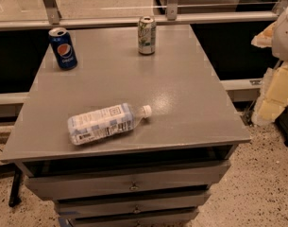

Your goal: Knock pepsi can over

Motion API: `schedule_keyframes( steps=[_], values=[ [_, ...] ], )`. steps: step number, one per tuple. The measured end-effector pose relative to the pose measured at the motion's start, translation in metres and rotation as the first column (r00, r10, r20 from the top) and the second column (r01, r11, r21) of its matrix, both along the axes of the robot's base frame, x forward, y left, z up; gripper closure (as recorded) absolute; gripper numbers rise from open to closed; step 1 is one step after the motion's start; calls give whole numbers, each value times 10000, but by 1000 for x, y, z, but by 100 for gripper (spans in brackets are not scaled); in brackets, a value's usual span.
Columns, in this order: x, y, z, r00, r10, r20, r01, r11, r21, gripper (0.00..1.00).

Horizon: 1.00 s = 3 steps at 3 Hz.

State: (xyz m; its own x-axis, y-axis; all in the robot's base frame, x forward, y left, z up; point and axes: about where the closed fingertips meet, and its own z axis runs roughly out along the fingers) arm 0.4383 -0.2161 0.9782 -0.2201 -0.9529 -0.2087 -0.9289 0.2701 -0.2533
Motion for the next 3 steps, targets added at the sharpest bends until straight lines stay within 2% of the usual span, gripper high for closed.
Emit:
schedule_keyframes(
  steps=[1, 2, 3],
  values=[
    [1, 3, 2, 9999, 49, 98, -50, 10000, 86, 0],
    [16, 31, -5, 9990, 389, 232, -412, 9935, 1062, 0],
    [37, 95, -22, 9931, 1070, 484, -1161, 9562, 2685, 0]
  ],
)
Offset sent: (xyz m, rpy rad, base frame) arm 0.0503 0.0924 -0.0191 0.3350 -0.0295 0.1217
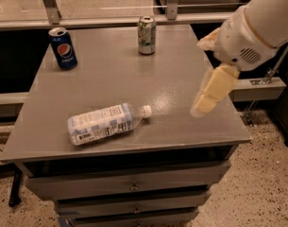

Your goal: Knock pepsi can over

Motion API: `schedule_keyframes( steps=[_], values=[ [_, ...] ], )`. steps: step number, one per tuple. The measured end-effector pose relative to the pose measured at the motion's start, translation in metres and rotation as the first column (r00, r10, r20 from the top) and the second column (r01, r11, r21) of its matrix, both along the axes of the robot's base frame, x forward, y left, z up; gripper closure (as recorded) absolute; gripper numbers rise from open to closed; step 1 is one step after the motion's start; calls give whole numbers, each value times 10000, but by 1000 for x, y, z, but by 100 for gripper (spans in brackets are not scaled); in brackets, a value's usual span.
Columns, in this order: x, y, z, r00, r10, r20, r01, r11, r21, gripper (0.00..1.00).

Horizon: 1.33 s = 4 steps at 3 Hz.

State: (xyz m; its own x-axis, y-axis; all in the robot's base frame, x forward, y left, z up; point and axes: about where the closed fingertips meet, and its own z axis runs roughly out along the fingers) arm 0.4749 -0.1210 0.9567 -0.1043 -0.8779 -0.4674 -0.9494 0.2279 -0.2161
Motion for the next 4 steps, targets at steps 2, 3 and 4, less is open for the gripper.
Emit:
schedule_keyframes(
  steps=[2, 3, 4],
  values=[
    [25, 144, -31, 9940, 1088, 149, -1072, 9328, 3440, 0],
    [30, 157, -22, 9945, 967, 414, -1052, 9195, 3789, 0],
    [30, 158, -22, 9944, 968, 415, -1053, 9195, 3788, 0]
  ],
)
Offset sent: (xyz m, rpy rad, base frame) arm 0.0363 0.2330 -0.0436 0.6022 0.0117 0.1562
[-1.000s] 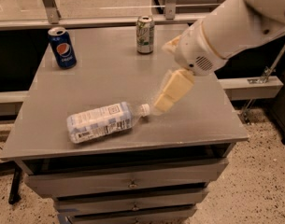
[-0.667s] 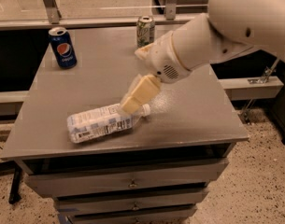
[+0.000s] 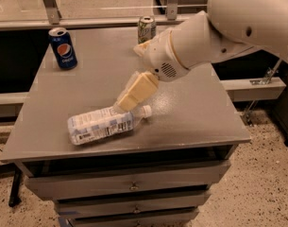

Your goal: Knock pepsi can over

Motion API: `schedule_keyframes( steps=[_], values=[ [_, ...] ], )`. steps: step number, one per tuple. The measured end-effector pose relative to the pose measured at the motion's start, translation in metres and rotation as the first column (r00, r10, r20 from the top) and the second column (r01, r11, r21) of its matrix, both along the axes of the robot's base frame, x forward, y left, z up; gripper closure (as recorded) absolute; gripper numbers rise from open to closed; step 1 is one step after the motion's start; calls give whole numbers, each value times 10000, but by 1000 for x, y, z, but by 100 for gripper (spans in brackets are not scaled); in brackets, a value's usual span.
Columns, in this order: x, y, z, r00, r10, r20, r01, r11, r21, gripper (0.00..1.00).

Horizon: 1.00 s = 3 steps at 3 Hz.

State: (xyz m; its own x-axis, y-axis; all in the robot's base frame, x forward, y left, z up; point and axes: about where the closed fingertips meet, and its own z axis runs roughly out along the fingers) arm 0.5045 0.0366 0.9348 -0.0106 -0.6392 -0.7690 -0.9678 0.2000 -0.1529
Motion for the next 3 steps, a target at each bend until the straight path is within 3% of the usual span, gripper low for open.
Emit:
schedule_keyframes(
  steps=[1, 2, 3],
  values=[
    [1, 3, 0, 9999, -96, 46, 95, 9999, 125, 0],
    [16, 23, -11, 9996, -291, 46, 286, 9959, 854, 0],
    [54, 53, -18, 9976, -685, 142, 643, 9777, 2001, 0]
  ],
)
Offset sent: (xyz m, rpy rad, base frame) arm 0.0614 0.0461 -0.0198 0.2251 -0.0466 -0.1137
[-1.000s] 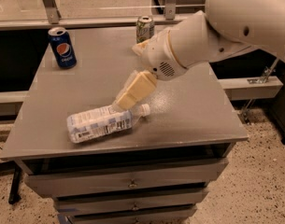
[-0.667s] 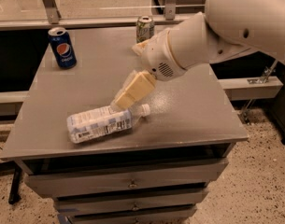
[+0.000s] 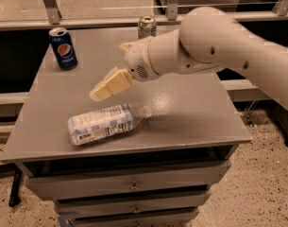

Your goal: Knock pepsi can over

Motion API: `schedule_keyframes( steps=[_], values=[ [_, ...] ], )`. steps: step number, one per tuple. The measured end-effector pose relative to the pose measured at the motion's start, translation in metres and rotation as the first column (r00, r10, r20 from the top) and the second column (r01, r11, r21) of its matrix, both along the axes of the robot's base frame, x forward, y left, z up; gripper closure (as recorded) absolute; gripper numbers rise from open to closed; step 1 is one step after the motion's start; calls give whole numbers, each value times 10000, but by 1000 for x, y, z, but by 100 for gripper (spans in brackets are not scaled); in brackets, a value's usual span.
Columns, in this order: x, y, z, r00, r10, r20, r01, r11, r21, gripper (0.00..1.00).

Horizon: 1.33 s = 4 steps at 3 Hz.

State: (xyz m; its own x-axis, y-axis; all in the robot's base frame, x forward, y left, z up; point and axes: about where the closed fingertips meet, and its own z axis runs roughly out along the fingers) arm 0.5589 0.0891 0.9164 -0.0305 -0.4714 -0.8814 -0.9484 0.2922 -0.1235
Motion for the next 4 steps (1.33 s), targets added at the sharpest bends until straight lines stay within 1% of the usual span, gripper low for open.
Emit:
schedule_keyframes(
  steps=[1, 2, 3, 4],
  values=[
    [42, 33, -6, 9997, -231, 91, 219, 9935, 1121, 0],
    [74, 69, -14, 9995, -283, 120, 255, 9810, 1921, 0],
    [101, 103, -20, 9992, -275, 273, 197, 9677, 2514, 0],
    [127, 124, -23, 9974, -432, 573, 247, 9562, 2915, 0]
  ],
)
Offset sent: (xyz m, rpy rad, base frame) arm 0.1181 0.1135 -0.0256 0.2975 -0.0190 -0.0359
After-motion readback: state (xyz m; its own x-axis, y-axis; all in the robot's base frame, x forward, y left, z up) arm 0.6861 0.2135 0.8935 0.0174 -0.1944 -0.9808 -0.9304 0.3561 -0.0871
